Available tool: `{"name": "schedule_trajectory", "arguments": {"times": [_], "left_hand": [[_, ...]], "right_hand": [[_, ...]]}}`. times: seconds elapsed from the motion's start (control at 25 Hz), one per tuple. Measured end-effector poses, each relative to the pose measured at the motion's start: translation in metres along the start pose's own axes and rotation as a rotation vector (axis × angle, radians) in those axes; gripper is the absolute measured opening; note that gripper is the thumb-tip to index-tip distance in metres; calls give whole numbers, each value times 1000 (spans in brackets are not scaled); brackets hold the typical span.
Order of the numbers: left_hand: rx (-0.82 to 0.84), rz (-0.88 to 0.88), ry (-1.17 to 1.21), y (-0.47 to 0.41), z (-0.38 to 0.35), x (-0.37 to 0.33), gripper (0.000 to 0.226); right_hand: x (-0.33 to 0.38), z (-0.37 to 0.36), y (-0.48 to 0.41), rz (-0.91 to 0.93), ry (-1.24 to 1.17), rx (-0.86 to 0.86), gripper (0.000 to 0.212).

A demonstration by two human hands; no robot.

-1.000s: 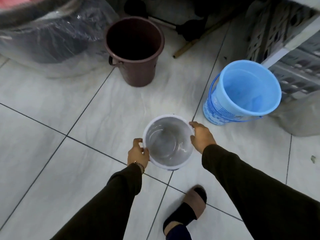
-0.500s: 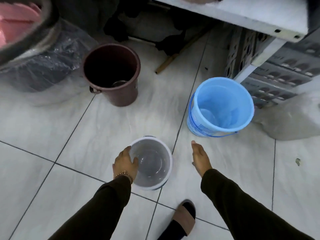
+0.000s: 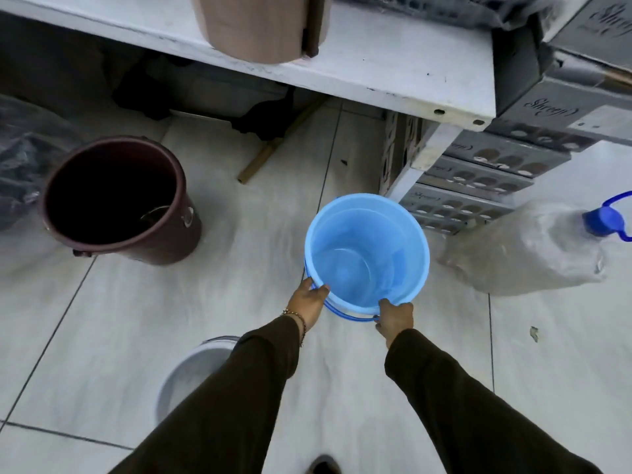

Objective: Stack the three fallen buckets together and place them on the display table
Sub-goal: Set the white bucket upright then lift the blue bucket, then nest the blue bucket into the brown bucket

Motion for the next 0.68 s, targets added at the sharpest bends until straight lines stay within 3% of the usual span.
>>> {"name": "schedule_trajectory", "arguments": {"times": [0.12,0.32,0.48,0.68], "left_hand": [[-86,-2,139,1,-8,4,40],[-274,-200,19,45,36,-20,31],[-468,-320,-151,99,97,-66,63],[-348,-278,300,156,206,-127,66]], "right_hand": [[6,8,12,-24,-62,65,41],[26,13,81,33,-16,99,39],[54,2,162,195,73,175,34],[104,-43,253,453,233,328,26]]}}
Point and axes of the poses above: each hand's wrist, its own y-axis away from the middle knuckle, its own z-axis out of the back of the hand, x = y × z, the point moved 2 cm from there along -y, towards the middle knuckle, and after that the axes turned 11 degrees about y, right-handed, at the moved point
